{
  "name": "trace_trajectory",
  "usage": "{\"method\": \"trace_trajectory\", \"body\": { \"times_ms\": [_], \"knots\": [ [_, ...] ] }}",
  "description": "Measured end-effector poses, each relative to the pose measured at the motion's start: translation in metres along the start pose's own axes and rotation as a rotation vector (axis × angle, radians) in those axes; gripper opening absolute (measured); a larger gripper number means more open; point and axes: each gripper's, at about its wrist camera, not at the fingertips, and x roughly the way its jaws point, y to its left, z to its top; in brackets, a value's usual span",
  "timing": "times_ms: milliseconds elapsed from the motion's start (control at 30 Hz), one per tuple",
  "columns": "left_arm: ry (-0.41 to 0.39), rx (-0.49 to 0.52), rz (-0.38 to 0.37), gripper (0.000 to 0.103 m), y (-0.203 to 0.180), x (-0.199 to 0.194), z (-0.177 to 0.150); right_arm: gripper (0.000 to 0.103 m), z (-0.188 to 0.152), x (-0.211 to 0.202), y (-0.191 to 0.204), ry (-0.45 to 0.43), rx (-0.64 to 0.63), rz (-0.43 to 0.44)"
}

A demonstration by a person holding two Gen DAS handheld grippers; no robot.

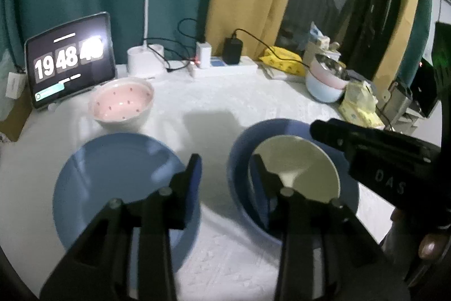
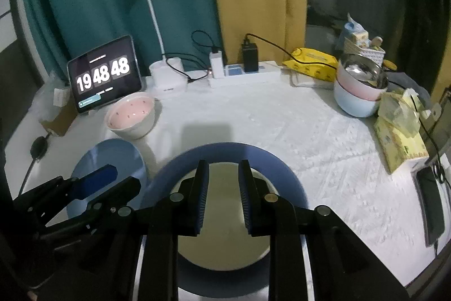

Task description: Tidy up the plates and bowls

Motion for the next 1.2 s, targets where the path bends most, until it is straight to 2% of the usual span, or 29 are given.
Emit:
{"method": "trace_trajectory", "body": {
  "times_ms": [267, 1200],
  "knots": [
    [-0.026, -0.041, 0.010, 0.043, 0.030, -0.007, 0.004, 0.022, 0.009, 0.009, 0.028, 0.007, -0.035, 0.013],
    [-0.069, -0.129, 0.088, 0.043, 0.136, -0.003, 0.029, 0.022, 0.048, 0.063, 0.111, 0.042, -0.112, 0.066]
  ]
}}
